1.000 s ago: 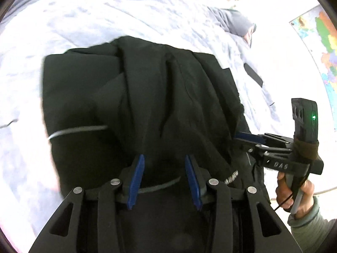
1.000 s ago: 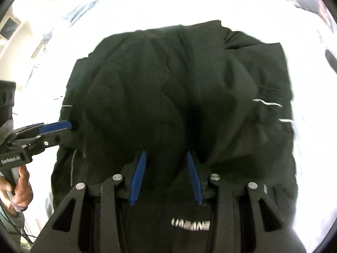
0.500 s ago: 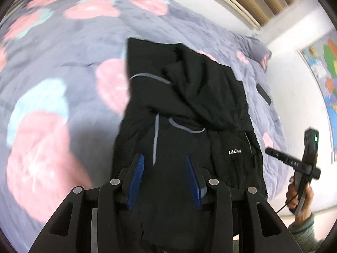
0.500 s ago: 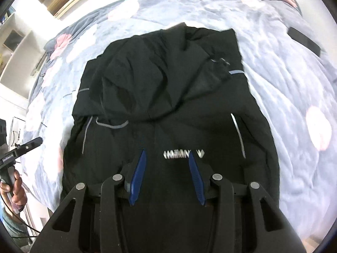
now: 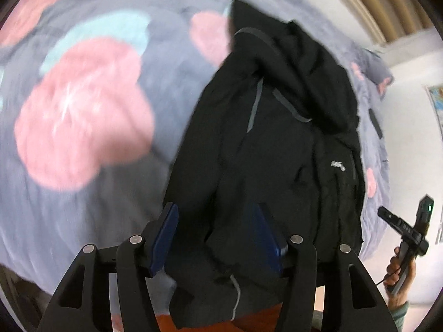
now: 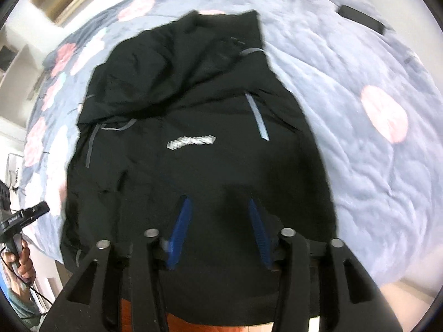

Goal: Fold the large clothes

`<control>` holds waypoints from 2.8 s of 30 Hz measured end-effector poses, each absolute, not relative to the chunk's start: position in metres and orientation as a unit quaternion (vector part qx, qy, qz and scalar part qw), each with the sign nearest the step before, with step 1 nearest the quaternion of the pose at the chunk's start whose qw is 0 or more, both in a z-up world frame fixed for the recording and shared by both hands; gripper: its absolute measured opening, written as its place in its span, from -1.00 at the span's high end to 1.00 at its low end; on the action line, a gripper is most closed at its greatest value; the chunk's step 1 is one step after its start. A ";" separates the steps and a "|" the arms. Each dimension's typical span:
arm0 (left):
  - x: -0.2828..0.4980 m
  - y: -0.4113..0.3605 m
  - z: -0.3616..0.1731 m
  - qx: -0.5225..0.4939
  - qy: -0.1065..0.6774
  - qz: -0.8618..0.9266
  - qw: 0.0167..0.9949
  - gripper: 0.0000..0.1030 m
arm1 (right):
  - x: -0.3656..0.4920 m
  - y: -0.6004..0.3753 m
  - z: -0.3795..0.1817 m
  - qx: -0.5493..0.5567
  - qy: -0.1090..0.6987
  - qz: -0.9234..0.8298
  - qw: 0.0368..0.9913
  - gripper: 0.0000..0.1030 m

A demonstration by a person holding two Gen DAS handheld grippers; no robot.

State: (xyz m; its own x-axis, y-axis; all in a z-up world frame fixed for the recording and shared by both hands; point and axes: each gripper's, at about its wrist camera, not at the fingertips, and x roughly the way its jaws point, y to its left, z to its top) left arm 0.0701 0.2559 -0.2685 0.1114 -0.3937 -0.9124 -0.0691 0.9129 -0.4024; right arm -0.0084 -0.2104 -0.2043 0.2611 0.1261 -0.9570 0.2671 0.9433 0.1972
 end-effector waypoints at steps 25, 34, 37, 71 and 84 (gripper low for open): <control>0.007 0.248 -0.346 -0.254 0.714 -0.099 0.644 -0.20 | -0.100 -0.310 -0.313 0.254 0.686 -0.061 0.679 -0.29; -0.009 0.231 -0.328 -0.215 0.708 -0.136 0.658 -0.19 | -0.109 -0.286 -0.299 0.211 0.697 0.044 0.684 -0.06; -0.006 0.231 -0.342 -0.231 0.720 -0.125 0.642 -0.19 | -0.106 -0.285 -0.310 0.216 0.710 0.046 0.669 -0.15; 0.178 0.227 -0.150 -0.313 0.491 -0.240 0.777 0.65 | 0.031 -0.329 -0.127 0.340 0.483 0.072 0.804 0.66; 0.355 0.182 -0.241 -0.295 0.574 -0.134 0.752 0.56 | 0.211 -0.366 -0.191 0.402 0.512 -0.015 0.759 0.58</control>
